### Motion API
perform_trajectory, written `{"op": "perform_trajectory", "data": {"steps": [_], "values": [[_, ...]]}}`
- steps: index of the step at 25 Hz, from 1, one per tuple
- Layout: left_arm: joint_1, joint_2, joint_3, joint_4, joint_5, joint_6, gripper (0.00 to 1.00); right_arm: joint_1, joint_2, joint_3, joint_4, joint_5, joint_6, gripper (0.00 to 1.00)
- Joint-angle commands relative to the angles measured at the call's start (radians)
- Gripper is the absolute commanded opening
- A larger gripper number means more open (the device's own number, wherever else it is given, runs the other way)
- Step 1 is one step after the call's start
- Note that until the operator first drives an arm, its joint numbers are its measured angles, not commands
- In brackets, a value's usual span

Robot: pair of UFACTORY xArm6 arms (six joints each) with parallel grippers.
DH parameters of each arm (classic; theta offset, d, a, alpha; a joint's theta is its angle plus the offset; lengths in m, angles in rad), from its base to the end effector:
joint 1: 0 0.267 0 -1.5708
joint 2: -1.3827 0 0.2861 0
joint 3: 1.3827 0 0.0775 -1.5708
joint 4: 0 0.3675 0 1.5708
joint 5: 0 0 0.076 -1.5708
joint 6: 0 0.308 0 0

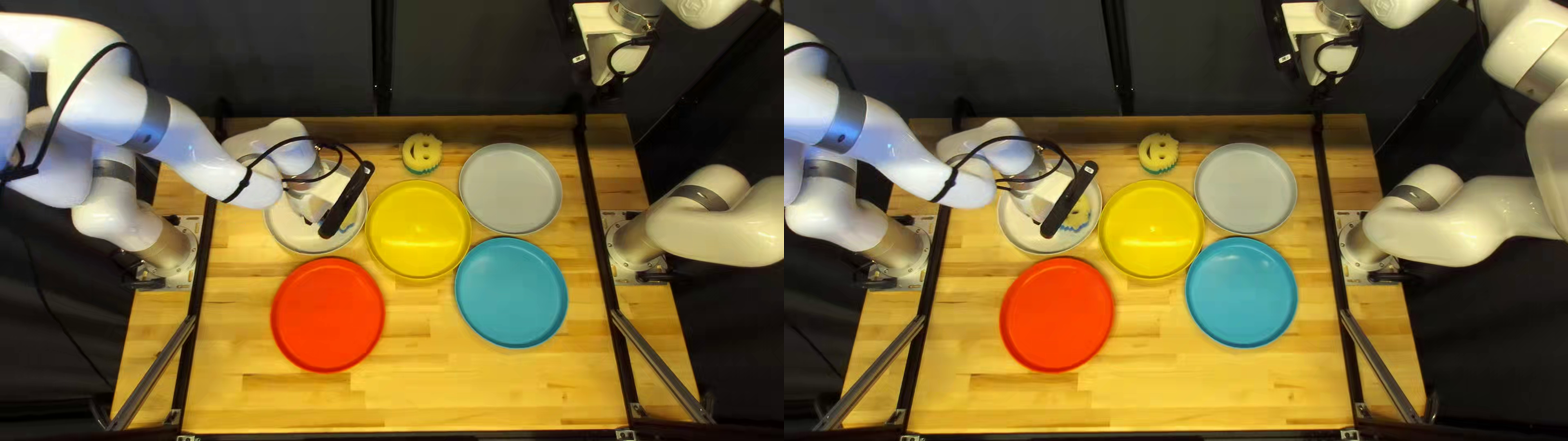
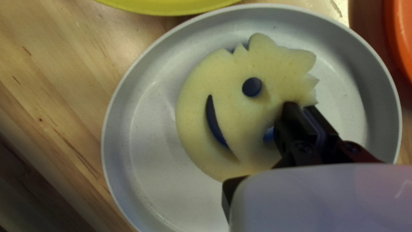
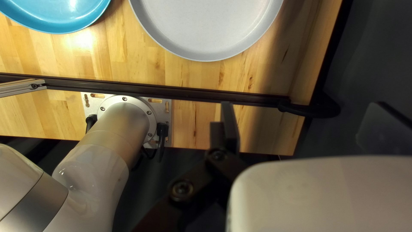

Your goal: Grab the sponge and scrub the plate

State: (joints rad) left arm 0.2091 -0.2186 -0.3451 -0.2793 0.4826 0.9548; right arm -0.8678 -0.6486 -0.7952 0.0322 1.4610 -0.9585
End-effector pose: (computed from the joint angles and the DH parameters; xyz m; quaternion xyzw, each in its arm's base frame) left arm 0.3529 0.0536 -0.0155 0.9654 -0.2481 0.0718 0.0360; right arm 0.2129 -0.2364 0.2445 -0.9989 -0.0434 -0.0074 0.0166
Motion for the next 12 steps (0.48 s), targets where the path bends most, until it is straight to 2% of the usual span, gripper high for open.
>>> {"op": "perform_trajectory", "data": {"steps": [1,7,9,12], "values": [[0.020,-0.065,0.086,-0.023,-0.005,0.017,0.00,0.000,0.000,0.000,0.000,0.000,0.000,1.00],[0.046,-0.126,0.144,-0.021,0.022,0.012,0.00,0.000,0.000,0.000,0.000,0.000,0.000,1.00],[0.046,-0.103,0.125,-0.024,0.020,0.012,0.00,0.000,0.000,0.000,0.000,0.000,0.000,1.00],[0.030,0.028,0.021,-0.047,-0.014,0.035,0.00,0.000,0.000,0.000,0.000,0.000,0.000,1.00]]}}
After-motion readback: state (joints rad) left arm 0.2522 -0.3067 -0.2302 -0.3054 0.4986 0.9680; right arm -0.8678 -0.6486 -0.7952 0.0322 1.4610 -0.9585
